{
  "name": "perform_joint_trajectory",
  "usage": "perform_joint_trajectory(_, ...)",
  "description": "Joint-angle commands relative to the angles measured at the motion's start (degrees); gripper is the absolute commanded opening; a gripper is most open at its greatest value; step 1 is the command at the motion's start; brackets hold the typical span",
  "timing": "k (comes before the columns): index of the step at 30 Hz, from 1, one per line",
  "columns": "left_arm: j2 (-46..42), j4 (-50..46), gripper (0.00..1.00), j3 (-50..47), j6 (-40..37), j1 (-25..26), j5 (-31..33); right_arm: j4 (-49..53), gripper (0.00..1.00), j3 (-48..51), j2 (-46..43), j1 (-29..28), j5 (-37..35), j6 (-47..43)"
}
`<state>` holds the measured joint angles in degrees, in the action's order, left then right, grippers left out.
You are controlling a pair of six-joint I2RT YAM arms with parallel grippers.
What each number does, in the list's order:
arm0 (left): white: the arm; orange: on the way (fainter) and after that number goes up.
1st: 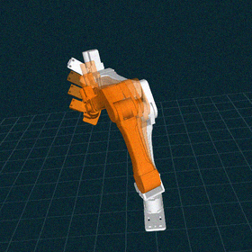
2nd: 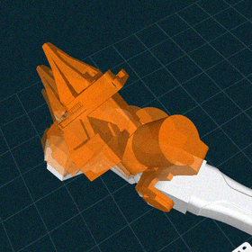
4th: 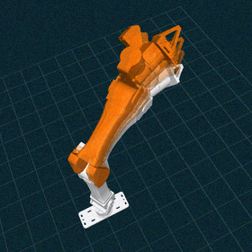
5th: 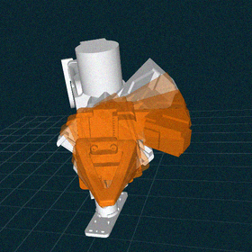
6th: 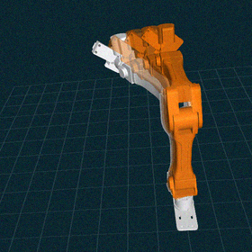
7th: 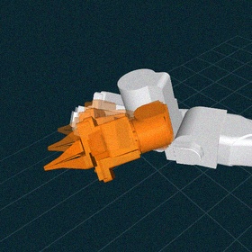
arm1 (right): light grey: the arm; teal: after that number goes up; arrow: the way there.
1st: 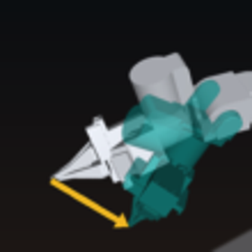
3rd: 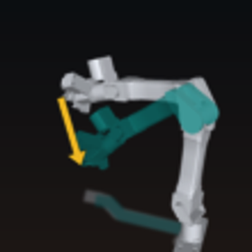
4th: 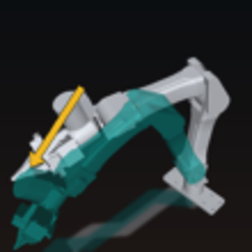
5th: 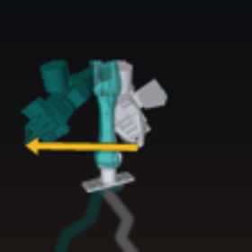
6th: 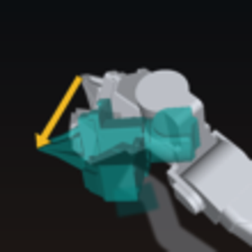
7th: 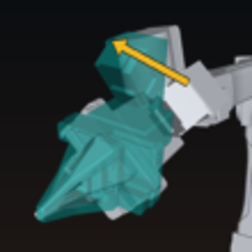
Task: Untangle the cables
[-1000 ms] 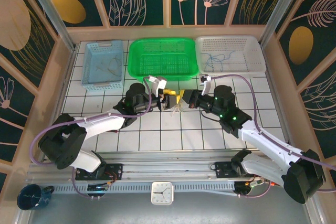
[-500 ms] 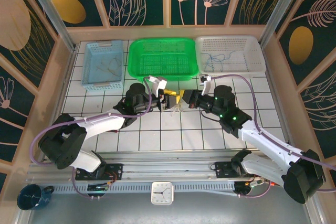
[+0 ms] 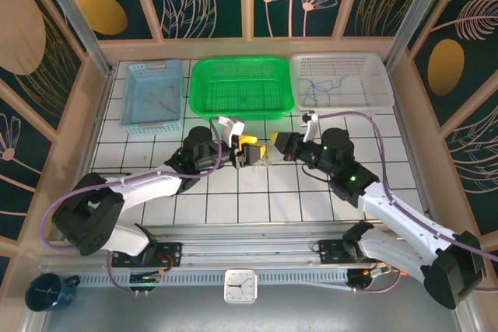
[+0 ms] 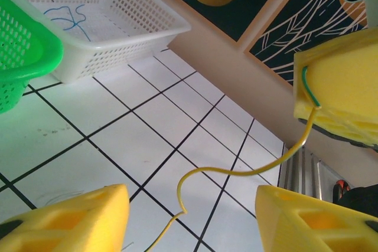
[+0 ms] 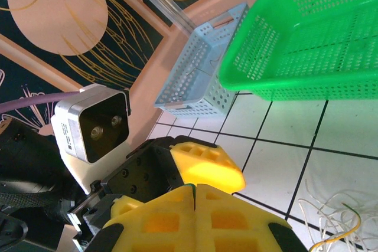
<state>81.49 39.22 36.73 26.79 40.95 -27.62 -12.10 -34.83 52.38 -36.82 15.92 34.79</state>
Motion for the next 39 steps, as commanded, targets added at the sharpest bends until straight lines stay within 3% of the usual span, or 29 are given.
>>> perform_joint_trajectory(1,-1.7,1.32,0.63,-0.79,-2.12,0.36,0.29,1.42,0.0,-2.69,-1.95,0.89,-1.36,-1.65)
perform_joint_trajectory(6,-2.48,-0.16,0.69,-0.14,-3.94,0.34,0.38,2.45,0.0,-3.33,-1.84,1.37,0.51,-2.54)
perform_joint_trajectory(12,-1.77,-2.63,0.68,2.76,-6.27,0.31,-0.88,3.43,0.0,-4.86,-0.46,1.47,3.85,-3.59)
perform_joint_trajectory(32,4.32,-2.21,0.46,9.4,-6.67,0.35,-5.3,-1.16,0.0,-6.21,5.01,1.24,11.47,-1.64)
perform_joint_trajectory(34,4.71,-1.49,0.41,9.33,-6.42,0.35,-5.52,-1.97,0.0,-6.08,5.31,1.14,11.75,-1.02)
perform_joint_trajectory(39,5.0,-0.31,0.08,9.13,-5.57,0.36,-5.41,-3.36,0.0,-5.97,5.89,0.49,11.94,-0.24)
